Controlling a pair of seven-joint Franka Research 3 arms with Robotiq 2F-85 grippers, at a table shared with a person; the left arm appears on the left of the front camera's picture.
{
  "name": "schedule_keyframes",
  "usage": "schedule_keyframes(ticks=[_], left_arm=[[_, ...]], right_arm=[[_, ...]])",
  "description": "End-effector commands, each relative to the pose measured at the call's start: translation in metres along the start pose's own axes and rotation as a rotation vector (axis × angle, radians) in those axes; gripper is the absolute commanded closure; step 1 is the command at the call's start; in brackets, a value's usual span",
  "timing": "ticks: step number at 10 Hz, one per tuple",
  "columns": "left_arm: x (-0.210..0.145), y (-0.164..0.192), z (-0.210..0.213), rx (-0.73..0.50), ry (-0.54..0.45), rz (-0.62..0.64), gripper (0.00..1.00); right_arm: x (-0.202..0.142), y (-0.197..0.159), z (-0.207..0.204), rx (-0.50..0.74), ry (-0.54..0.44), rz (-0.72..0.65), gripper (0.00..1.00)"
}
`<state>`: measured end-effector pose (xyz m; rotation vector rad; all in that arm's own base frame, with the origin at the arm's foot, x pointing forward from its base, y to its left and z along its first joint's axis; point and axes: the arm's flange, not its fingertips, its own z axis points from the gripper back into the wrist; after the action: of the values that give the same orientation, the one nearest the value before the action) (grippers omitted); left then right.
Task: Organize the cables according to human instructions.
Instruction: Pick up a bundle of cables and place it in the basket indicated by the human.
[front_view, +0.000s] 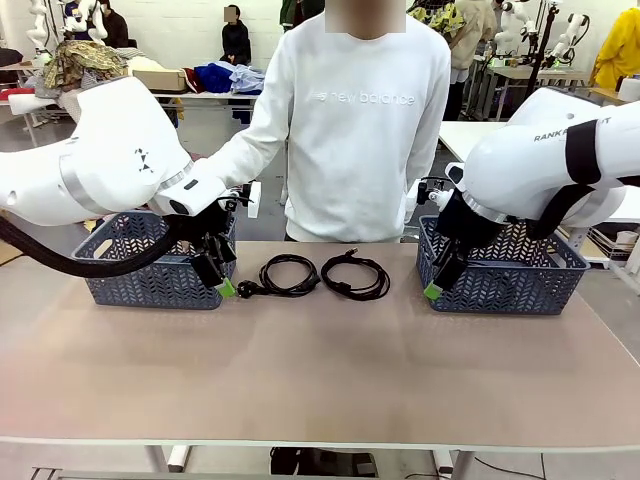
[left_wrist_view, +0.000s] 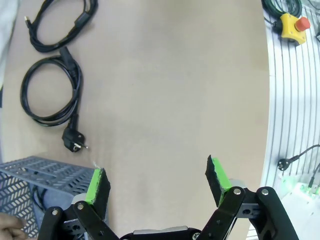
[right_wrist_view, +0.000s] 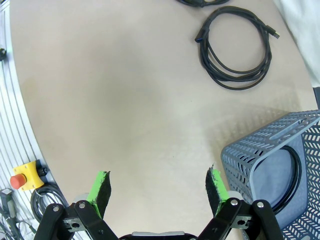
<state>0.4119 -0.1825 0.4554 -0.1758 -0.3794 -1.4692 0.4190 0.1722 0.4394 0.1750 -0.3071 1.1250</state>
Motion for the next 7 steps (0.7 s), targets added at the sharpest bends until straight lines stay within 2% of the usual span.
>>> schedule_keyframes(ticks=[1,3,7], left_arm=[[-0.001,0.001,0.002,0.007,0.003,-0.004,0.0],[0.0,0.0,0.0,0.0,0.0,0.0,0.0],[0.042,0.035,-0.014,0.036,0.14,-0.11,0.0]], right_arm=[[0.002,-0.001,0.002,-0.011,0.007,-0.002,0.0],[0.002,-0.001,0.002,-0.011,0.007,-0.002,0.0],[0.002,-0.001,0.002,-0.011,0.007,-0.002,0.0]])
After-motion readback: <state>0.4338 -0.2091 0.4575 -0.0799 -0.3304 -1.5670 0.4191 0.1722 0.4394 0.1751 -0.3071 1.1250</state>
